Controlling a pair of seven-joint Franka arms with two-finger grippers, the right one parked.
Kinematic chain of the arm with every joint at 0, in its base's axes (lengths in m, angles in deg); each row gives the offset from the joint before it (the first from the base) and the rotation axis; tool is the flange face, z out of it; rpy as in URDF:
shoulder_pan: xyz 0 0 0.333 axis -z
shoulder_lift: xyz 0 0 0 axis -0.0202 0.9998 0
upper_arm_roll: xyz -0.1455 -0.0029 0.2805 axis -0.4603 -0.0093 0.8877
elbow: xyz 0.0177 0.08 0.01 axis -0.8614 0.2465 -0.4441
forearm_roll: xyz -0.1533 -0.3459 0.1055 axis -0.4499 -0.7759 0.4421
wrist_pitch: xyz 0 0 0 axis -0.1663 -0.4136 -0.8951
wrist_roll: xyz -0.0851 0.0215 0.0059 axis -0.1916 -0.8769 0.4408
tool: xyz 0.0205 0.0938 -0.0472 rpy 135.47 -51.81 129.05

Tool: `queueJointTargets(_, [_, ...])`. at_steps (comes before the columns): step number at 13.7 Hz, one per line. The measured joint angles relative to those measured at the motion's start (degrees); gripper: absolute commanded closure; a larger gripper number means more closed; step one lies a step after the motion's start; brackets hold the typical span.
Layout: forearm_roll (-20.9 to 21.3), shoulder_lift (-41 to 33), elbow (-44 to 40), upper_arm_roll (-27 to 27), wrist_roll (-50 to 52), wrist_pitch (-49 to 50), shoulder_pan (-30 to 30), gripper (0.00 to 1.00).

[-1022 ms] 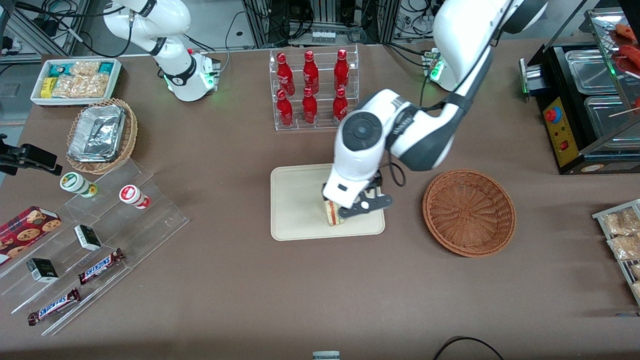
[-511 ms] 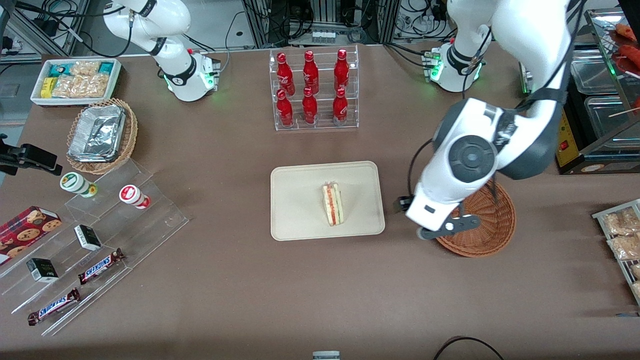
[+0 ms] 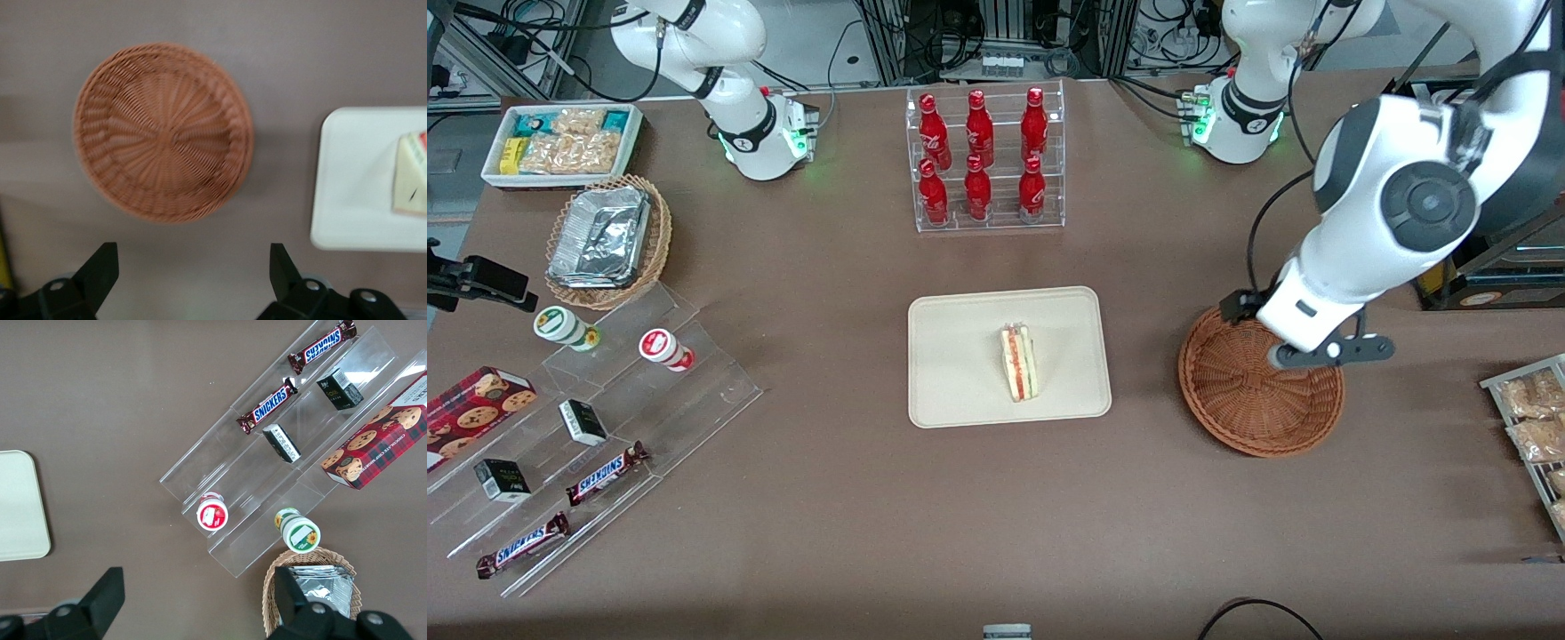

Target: Place sandwich from basket to tray

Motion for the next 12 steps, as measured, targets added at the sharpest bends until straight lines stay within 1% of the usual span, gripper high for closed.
queueJointTargets(2, [-1.35,-3.48,1.46,0.76,-6.86,3.64,-2.71,0.0])
queueJointTargets(5, [-2.03,-6.6,1.73,5.91,-15.24,8.05,-3.22,0.0])
queueJointTargets(8, [-2.1,-8.17,0.95,10.31,-23.15,10.63,-3.29,0.0])
queueJointTargets(10, [-2.1,-8.64,-0.65,13.31,-27.29,11.59,-3.42,0.0])
queueJointTargets(12, [-2.1,-9.13,-1.95,14.63,-28.73,11.58,-3.54,0.0])
